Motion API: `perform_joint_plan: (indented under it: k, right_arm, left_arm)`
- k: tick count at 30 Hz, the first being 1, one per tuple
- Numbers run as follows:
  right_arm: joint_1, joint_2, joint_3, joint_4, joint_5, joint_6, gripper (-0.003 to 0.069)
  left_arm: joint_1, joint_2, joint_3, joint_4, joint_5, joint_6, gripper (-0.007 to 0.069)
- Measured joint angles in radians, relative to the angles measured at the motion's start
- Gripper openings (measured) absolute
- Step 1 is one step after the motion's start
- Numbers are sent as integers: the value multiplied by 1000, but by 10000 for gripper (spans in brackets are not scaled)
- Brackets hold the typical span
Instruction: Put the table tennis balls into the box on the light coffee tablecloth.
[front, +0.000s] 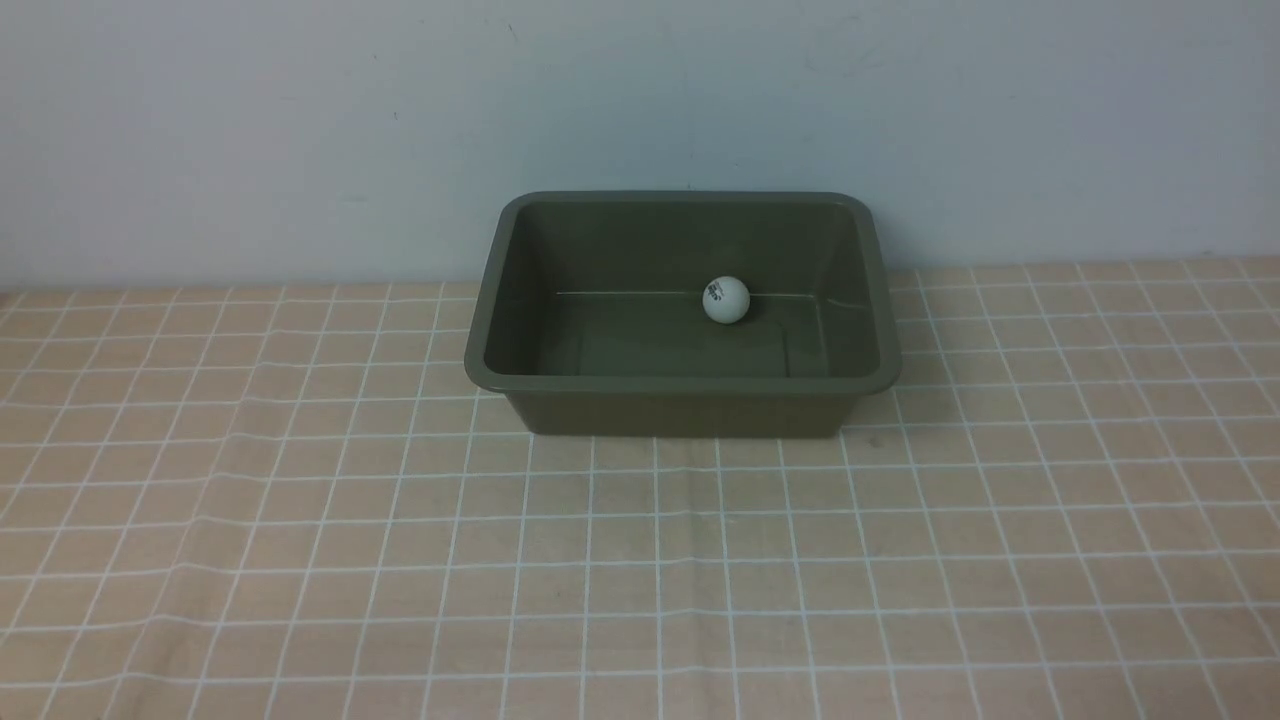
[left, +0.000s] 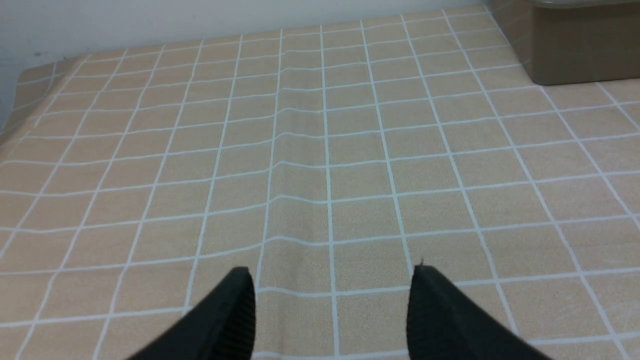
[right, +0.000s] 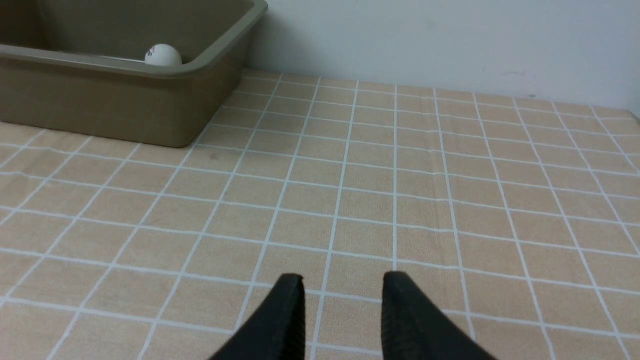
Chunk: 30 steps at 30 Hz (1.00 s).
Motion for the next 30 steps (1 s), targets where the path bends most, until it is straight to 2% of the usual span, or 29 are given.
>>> perform_joint_plan:
  k: [18,22,28,30]
  right_arm:
    - [4,0,0,0,-5,4,211]
    - [44,0,5,-16,-61,114,211]
    - [100,0,-25,-224,-87,370,211]
    - [103,0,-25,-248,-87,409,211]
  left_arm:
    - [0,0,0,0,0,-4,340]
    - [0,0,0,0,0,-4,340]
    - [0,0,0,0,0,-4,340]
    - [0,0,0,0,0,-4,340]
